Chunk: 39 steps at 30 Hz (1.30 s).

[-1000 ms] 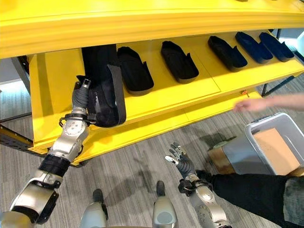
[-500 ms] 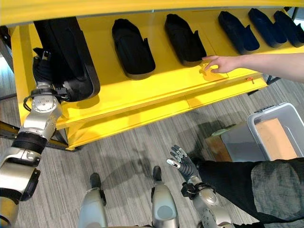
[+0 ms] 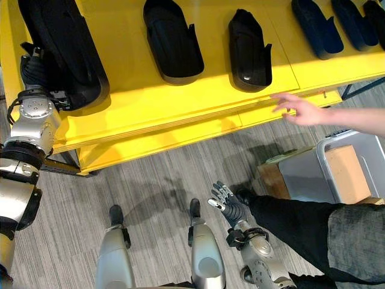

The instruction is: Move parts from the plastic box to the shelf.

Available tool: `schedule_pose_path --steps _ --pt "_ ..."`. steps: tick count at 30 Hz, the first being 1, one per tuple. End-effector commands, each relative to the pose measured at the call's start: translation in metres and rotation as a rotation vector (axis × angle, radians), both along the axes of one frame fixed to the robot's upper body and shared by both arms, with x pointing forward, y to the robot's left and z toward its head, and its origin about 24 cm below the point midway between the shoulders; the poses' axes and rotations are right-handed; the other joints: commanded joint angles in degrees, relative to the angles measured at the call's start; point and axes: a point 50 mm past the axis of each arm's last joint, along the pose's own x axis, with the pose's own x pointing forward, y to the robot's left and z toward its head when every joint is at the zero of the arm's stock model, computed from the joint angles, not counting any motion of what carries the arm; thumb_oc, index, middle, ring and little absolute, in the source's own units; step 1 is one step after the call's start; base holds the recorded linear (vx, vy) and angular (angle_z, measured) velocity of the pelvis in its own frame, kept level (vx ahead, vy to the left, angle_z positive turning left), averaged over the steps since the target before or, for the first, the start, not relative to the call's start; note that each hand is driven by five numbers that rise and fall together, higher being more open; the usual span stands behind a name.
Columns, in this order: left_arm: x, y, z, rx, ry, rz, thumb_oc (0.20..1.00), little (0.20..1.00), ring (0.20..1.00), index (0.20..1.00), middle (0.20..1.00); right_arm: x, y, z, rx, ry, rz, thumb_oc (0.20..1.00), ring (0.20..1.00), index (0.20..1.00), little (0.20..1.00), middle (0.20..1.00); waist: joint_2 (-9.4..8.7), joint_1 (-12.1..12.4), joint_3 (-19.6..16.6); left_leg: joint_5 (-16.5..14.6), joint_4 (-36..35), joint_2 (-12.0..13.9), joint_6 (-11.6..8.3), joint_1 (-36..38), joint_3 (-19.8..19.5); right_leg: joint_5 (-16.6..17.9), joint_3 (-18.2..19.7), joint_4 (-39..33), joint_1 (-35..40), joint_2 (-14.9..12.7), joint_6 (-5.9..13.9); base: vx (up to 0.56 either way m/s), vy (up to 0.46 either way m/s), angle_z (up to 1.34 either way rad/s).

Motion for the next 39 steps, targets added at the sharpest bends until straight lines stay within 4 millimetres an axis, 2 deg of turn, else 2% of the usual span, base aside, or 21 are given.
schedule_pose_path --steps 1,4,23,30,39 --pt "-0.006 0.016 0.043 0.047 -0.092 0.043 0.2 0.2 0.2 0.2 0.2 0.001 -0.009 0.017 0.03 -0.073 0.003 1.0 1.0 1.0 1.0 1.0 0.09 -0.1 -3.5 -0.6 2.7 2.0 -0.03 -2.3 0.5 -0.6 1.3 3.5 0.0 -2.7 0.07 0.0 0.0 0.0" --pt "-0.004 0.015 0.046 0.062 -0.073 0.05 0.2 0.2 0.2 0.2 0.2 0.0 -0.011 0.017 0.027 -0.068 0.006 1.0 1.0 1.0 1.0 1.0 0.19 -0.1 -3.4 -2.6 3.6 2.4 -0.36 -2.2 0.2 -1.9 1.4 3.9 0.4 -2.4 0.26 0.09 0.0 -0.02" --pt "-0.003 0.024 0.046 0.079 0.024 0.089 0.2 0.2 0.2 0.2 0.2 -0.001 -0.018 0.018 0.015 -0.06 0.028 1.0 1.0 1.0 1.0 1.0 0.25 -0.4 -2.8 -3.4 5.4 1.7 0.0 -5.7 0.0 -1.6 1.6 3.3 -1.6 -2.6 0.23 0.0 0.001 0.0" --pt "-0.007 0.035 0.045 0.177 0.102 0.144 0.2 0.2 0.2 0.2 0.2 -0.004 -0.021 0.018 0.006 -0.051 0.041 1.0 1.0 1.0 1.0 1.0 0.41 -0.1 -3.0 -3.5 5.7 1.5 0.09 -6.2 0.1 -1.7 1.6 3.0 -1.7 -2.8 0.2 0.0 0.0 0.0" --pt "-0.011 0.041 0.052 0.164 0.077 0.165 0.2 0.2 0.2 0.2 0.2 -0.005 -0.027 0.02 0.0 -0.055 0.045 1.0 1.0 1.0 1.0 1.0 0.4 -0.3 -2.9 -3.7 5.9 1.3 0.12 -7.2 0.3 -1.4 1.7 2.8 -2.4 -2.9 0.22 0.0 -0.001 -0.01"
